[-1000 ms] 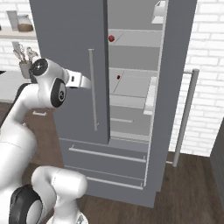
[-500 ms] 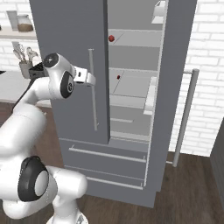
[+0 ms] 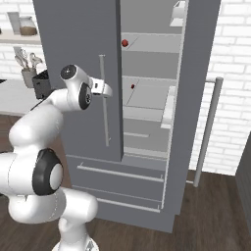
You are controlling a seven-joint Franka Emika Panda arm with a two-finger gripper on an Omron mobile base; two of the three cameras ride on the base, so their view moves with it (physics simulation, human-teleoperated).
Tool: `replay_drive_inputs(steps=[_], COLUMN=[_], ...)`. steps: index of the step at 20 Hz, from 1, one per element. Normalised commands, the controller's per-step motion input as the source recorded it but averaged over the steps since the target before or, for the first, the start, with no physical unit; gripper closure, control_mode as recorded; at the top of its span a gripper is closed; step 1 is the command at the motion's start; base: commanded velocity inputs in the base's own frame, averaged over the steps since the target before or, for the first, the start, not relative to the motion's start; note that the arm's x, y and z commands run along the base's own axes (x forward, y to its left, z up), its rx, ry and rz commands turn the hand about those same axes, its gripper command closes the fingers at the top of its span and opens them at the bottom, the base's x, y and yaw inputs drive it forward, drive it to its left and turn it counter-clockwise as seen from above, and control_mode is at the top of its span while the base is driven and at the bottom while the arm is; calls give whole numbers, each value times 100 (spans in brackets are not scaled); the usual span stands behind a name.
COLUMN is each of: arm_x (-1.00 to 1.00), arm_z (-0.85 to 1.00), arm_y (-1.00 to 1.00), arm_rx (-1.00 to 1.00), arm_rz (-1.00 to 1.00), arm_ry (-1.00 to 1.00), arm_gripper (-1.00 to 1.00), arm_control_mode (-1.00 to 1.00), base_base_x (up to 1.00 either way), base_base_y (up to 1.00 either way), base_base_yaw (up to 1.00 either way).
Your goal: Take the strawberry from the fridge and place it on top of the pancake, located on the dining counter.
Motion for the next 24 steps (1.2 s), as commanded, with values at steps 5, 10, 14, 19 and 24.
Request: replay_drive_inputs(steps=[5, 10, 14, 19, 24], arm_x=[48, 40, 43, 58, 56], arm_z=[-23, -26, -28, -26, -36], arm_y=[0, 0, 0, 0, 0], arm_rx=[0, 0, 0, 0, 0], arm_rz=[0, 0, 0, 0, 0], arm_ry=[0, 0, -1, -2, -10], arm_gripper=[-100, -100, -100, -100, 100], arm_control_mode=[-100, -100, -100, -100, -100], base_base_x=[0, 0, 0, 0, 0], base_base_y=[0, 0, 0, 0, 0], base_base_yaw=[0, 0, 0, 0, 0])
